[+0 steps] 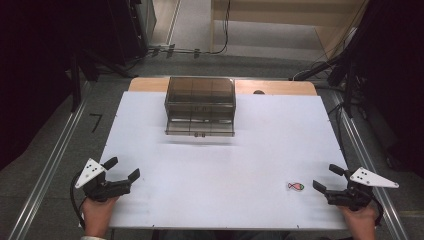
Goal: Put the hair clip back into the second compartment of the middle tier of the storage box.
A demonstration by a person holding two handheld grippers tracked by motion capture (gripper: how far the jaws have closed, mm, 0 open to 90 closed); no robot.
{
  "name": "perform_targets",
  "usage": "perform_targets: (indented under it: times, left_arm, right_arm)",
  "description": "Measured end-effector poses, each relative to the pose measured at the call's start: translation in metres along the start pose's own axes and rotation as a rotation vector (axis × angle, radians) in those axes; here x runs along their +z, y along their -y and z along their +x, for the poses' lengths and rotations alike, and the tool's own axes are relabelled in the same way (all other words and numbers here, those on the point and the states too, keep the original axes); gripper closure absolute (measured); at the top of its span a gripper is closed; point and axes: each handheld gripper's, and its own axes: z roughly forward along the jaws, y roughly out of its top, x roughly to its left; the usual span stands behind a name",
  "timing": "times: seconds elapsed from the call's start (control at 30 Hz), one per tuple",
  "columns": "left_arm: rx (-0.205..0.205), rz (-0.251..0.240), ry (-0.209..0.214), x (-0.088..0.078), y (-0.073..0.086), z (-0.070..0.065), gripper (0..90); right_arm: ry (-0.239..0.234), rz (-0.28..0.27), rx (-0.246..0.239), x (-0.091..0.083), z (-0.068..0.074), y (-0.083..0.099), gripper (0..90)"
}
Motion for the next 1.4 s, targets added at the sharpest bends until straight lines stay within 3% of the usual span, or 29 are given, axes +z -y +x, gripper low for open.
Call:
perform_targets:
  times: [0.97,1.13,1.4]
  left_arm:
    - [0.002,-0.001,0.001,0.000,0.000,0.000,2.7]
    - [-0.001,0.004,-0.002,0.000,0.000,0.000,2.7]
    - [0.001,0.001,-0.001,0.000,0.000,0.000,2.7]
  right_arm:
    - [-0.025,0.011,-0.051,0.001,0.004,0.000,10.3]
    - [-0.049,0.021,-0.079,0.001,0.005,-0.001,10.3]
    - [-0.036,0.036,-0.131,0.003,0.011,-0.001,12.6]
